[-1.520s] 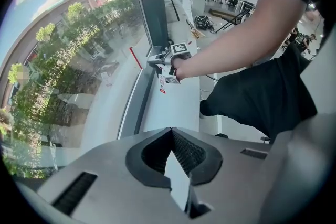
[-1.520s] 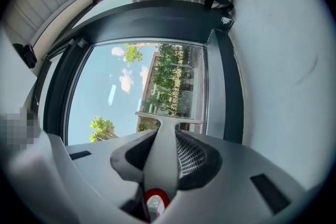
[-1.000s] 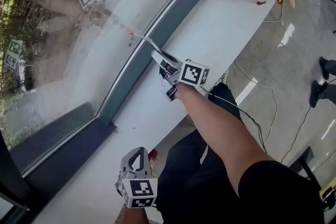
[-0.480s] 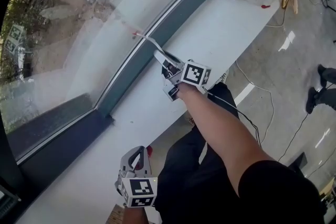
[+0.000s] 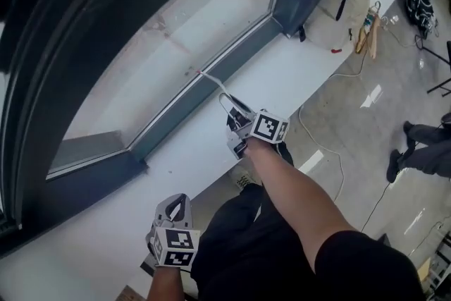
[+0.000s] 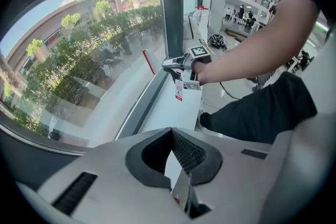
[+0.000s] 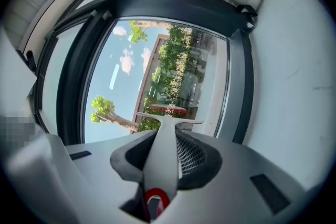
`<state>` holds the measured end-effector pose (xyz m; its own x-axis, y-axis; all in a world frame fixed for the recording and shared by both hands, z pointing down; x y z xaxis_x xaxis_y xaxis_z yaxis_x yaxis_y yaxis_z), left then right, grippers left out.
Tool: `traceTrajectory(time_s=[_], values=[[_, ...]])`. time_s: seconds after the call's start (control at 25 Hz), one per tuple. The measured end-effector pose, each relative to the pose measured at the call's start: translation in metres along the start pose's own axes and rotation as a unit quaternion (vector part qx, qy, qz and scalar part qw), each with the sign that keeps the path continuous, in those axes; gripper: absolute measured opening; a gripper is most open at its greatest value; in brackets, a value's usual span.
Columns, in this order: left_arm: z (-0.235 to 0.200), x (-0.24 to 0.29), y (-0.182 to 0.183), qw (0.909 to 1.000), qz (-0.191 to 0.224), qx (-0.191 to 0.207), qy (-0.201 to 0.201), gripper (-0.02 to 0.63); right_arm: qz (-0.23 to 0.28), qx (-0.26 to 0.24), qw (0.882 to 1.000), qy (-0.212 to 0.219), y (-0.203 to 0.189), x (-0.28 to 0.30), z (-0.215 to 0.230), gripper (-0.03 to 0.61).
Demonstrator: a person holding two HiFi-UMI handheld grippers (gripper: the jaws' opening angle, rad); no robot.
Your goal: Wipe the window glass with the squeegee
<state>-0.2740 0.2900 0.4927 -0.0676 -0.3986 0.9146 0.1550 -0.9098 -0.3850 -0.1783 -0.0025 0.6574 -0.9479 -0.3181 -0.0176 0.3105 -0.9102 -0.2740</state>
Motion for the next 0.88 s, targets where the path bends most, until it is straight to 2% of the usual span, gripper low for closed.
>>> traceTrajectory(time_s=[0.12, 0.2, 0.32, 0.4, 0.52, 0.68, 0.88], values=[[-0.002, -0.024, 0.009, 0.998, 0.031, -0.048, -0.027, 0.0, -0.053, -0.036, 0.998, -0.027, 0.003, -0.027, -0.053, 0.087], [0.0, -0.042, 0.015, 0.9926, 0.056, -0.09, -0.06, 0.0, -0.088, -0.066, 0.993, -0.048, 0.004, -0.049, -0.095, 0.087], [0.0, -0.069, 0.024, 0.9762, 0.101, -0.156, -0.111, 0.0, -0.105, -0.104, 0.987, -0.063, 0.008, -0.077, -0.16, 0.087], [0.0, -0.086, 0.031, 0.9656, 0.134, -0.183, -0.127, 0.0, -0.106, -0.128, 0.984, -0.066, 0.015, -0.092, -0.2, 0.087], [0.005, -0.109, 0.046, 0.9567, 0.182, -0.189, -0.127, 0.0, -0.122, -0.185, 0.973, -0.064, 0.031, -0.109, -0.261, 0.087], [0.01, -0.146, 0.066, 0.9452, 0.241, -0.183, -0.121, 0.0, -0.164, -0.28, 0.945, -0.046, 0.042, -0.126, -0.336, 0.087], [0.022, -0.189, 0.067, 0.9237, 0.302, -0.216, -0.095, 0.0, -0.21, -0.335, 0.918, -0.029, 0.045, -0.157, -0.386, 0.087]])
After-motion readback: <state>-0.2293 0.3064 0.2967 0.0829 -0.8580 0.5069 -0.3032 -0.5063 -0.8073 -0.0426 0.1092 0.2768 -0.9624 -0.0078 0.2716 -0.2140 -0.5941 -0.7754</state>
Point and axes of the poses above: the fingertips, and each gripper's own axes: x forward along the fingers, z to its right, y out of its top, the point moved 9 cm from there along -x, backward along the fingers, and after that the axes turned 6 degrees about y, right-handed, at the moved point
